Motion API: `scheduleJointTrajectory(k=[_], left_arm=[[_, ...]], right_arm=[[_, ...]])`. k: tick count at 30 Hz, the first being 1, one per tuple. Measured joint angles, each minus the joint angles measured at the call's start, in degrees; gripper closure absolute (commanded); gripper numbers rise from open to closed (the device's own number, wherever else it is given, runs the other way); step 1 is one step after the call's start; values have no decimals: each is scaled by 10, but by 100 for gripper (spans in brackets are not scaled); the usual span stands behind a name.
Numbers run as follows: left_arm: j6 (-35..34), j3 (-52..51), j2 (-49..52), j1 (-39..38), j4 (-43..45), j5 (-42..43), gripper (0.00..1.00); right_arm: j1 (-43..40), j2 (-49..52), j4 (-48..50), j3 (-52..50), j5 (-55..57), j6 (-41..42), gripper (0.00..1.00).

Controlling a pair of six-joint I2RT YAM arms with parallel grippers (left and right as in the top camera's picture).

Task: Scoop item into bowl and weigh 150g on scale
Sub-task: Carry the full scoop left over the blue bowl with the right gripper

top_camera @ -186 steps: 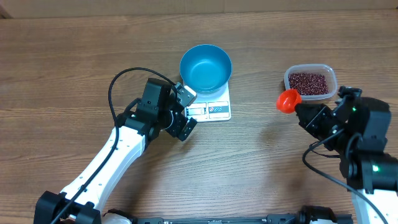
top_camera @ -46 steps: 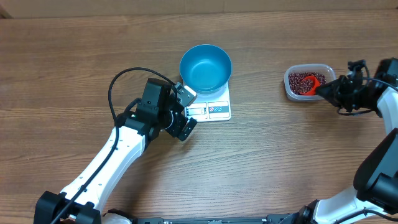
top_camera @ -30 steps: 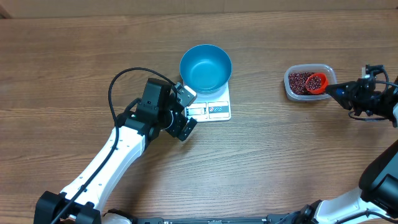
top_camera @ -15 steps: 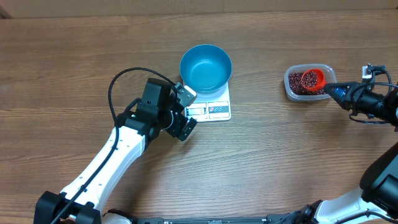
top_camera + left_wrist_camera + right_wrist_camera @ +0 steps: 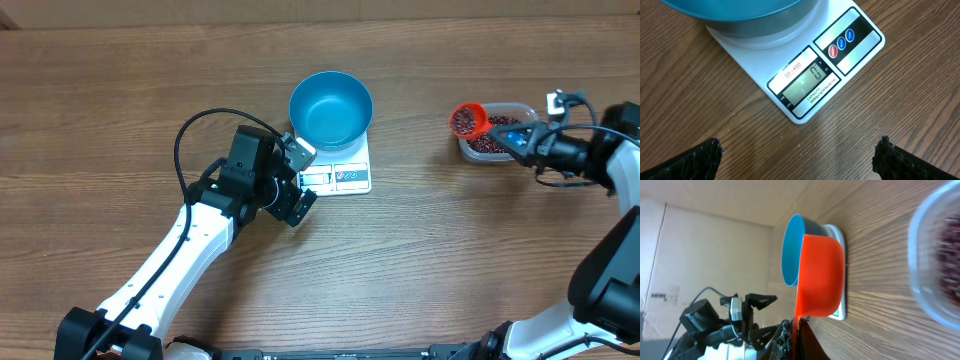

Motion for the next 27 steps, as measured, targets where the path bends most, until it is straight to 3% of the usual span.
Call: scheduleJointTrajectory(k=[5, 16, 21, 27], left_arm=[[0, 0, 0, 0, 0, 0, 0], [0, 0, 0, 0, 0, 0, 0], [0, 0, 0, 0, 0, 0, 0], [0, 0, 0, 0, 0, 0, 0]], right_arm=[[50, 0, 56, 0, -7, 46, 96], [197, 0, 245, 14, 35, 252, 96], [273, 0, 282, 62, 100, 319, 96], [358, 0, 291, 85, 238, 341, 96]])
